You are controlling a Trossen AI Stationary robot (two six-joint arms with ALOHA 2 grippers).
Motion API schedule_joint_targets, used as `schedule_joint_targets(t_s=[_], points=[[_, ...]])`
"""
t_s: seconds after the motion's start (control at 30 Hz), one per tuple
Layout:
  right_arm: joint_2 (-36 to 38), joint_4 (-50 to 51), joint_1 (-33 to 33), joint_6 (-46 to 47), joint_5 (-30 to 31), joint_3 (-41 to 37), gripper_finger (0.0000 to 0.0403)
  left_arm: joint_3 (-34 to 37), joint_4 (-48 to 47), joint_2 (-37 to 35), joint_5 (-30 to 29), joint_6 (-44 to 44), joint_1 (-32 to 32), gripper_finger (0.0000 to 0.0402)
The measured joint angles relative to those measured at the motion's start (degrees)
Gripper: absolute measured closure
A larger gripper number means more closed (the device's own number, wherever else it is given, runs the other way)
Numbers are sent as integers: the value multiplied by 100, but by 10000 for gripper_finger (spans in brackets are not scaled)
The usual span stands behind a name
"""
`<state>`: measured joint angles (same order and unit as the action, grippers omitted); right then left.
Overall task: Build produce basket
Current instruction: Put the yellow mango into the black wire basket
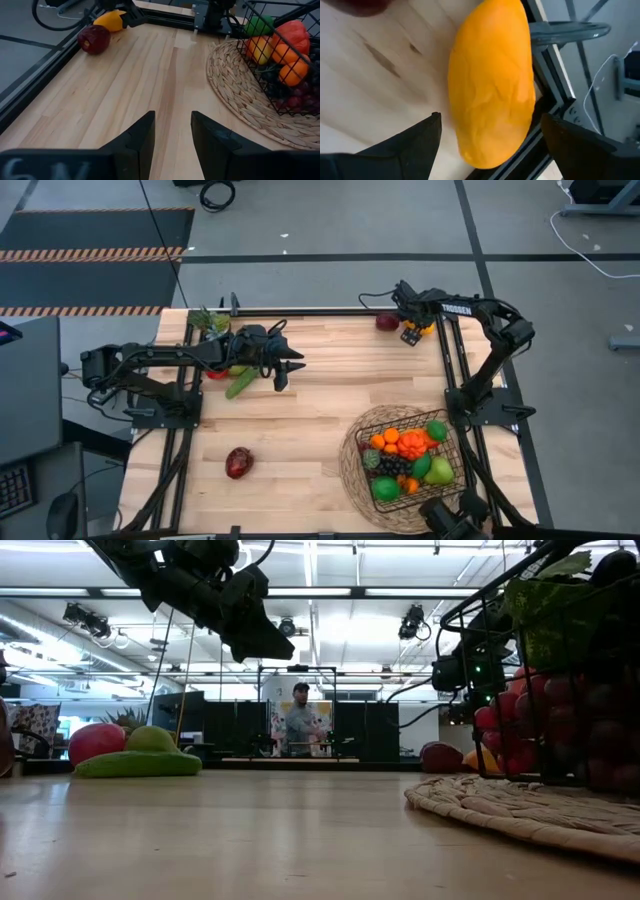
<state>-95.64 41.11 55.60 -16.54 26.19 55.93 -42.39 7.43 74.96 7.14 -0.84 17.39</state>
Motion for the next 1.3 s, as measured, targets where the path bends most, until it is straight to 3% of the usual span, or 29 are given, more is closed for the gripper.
schedule_joint_targets(t_s=[0.13, 0.37, 0.73, 1.0, 1.3], points=[[0, -178, -3, -13, -356, -160, 99, 0, 1, 0, 0, -2, 0, 269], [34, -485, -52, -85, -305, -449, 184, 0, -1, 0, 0, -2, 0, 269], [393, -9, -263, 215, -291, -451, 184, 0, 1, -2, 0, 0, 0, 269], [1137, 776, -759, 866, -275, -430, 178, 0, 5, 0, 0, 0, 0, 269], [1938, 2373, -1742, 2048, -1037, 521, 179, 0, 6, 0, 0, 0, 0, 269]])
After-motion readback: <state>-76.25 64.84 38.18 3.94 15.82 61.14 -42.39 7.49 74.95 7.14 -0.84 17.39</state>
